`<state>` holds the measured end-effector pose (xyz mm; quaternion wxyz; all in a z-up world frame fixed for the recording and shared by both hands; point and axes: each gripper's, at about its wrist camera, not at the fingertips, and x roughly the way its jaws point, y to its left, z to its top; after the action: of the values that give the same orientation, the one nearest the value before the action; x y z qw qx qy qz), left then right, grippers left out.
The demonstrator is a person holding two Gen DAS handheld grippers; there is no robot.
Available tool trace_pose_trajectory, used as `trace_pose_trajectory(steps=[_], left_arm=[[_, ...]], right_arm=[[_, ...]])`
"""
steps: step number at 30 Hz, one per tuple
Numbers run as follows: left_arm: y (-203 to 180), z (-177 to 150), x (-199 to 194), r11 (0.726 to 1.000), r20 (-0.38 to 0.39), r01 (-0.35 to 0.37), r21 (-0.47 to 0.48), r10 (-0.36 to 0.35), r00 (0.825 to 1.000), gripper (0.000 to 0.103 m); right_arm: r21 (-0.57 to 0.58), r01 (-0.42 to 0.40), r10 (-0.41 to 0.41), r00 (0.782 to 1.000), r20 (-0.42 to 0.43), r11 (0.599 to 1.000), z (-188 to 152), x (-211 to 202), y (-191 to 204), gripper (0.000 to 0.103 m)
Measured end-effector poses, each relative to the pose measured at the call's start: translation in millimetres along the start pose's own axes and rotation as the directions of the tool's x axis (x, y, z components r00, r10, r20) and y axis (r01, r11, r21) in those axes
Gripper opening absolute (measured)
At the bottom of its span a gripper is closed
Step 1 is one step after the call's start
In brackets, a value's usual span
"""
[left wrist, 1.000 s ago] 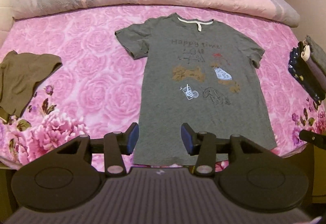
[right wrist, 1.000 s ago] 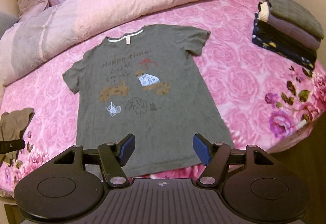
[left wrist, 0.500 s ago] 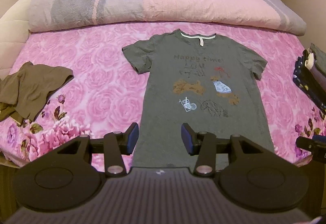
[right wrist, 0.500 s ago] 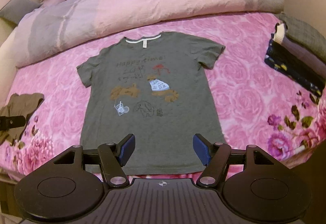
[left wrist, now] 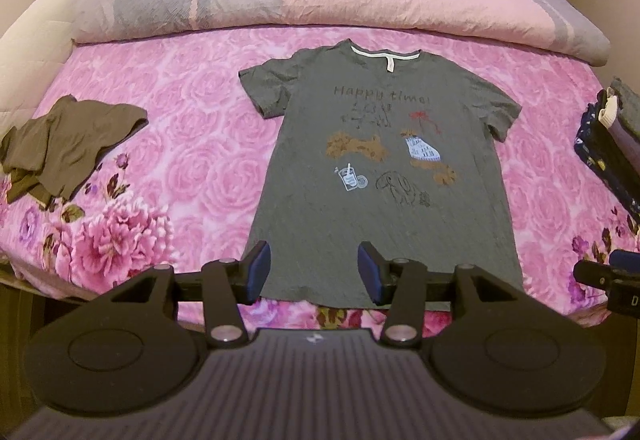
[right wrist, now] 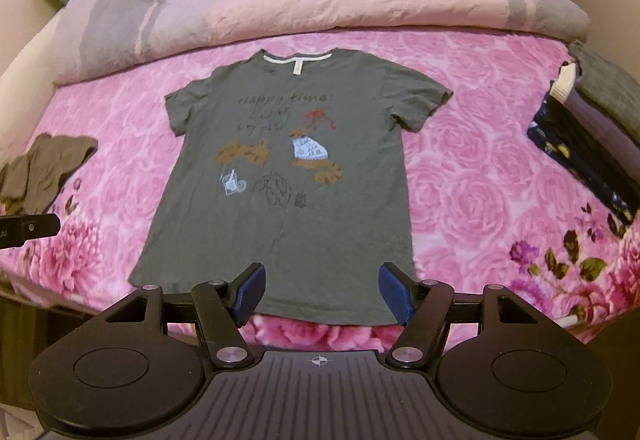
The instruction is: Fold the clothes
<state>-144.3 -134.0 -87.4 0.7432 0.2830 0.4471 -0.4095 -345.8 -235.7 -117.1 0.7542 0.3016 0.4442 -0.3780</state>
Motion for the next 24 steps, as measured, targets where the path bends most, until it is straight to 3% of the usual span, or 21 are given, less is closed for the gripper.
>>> trace_pose_trajectory(steps=[24], left_arm=[[-42, -22, 21, 0.997, -0.126, -0.071, -0.013, 0.068, 0.990, 0.047]], right_arm=[[-0.065, -0.069, 0.059, 0.988, -0.144, 0.996, -6, 23, -33, 0.066]])
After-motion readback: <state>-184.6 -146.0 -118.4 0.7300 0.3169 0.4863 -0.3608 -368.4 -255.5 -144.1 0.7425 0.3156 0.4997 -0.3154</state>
